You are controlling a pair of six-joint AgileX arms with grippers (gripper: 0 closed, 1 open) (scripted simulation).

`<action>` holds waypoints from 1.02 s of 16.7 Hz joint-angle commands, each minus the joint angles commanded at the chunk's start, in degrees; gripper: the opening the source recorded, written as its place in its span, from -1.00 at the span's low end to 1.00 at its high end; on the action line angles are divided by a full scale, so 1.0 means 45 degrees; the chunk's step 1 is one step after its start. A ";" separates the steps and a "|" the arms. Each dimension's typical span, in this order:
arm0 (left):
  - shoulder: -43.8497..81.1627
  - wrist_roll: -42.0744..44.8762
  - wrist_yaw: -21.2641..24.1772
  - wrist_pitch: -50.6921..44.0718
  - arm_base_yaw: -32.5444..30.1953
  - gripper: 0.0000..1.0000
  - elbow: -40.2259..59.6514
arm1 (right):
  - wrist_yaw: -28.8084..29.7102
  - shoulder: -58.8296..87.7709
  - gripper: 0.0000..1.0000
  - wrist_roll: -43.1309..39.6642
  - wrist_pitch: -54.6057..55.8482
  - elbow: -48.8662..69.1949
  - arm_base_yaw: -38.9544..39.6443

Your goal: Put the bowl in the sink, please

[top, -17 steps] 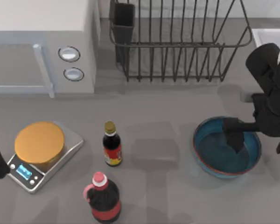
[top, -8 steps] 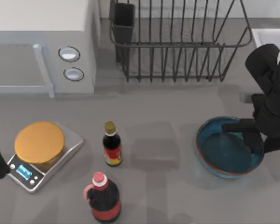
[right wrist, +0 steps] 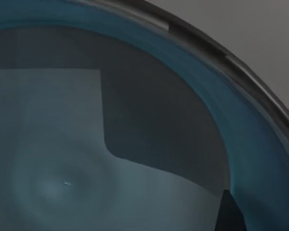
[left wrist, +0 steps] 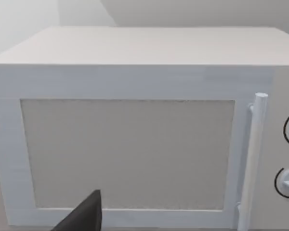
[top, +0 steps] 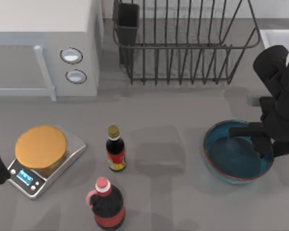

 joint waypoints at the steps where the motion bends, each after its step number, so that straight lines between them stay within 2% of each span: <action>1: 0.0000 0.0000 0.0000 0.0000 0.0000 1.00 0.0000 | 0.0000 0.0000 -1.00 0.0000 0.0000 0.0000 0.0000; 6: 0.0000 0.0000 0.0000 0.0000 0.0000 1.00 0.0000 | 0.0003 -0.0172 -1.00 0.0005 -0.0935 0.0915 -0.0008; 13: 0.0000 0.0000 0.0000 0.0000 0.0000 1.00 0.0000 | 0.0001 -0.1115 -1.00 -0.0043 -0.6221 0.4756 -0.0062; 17: 0.0000 0.0000 0.0000 0.0000 0.0000 1.00 0.0000 | 0.0000 -0.1570 -1.00 -0.0097 -0.7421 0.5873 -0.0082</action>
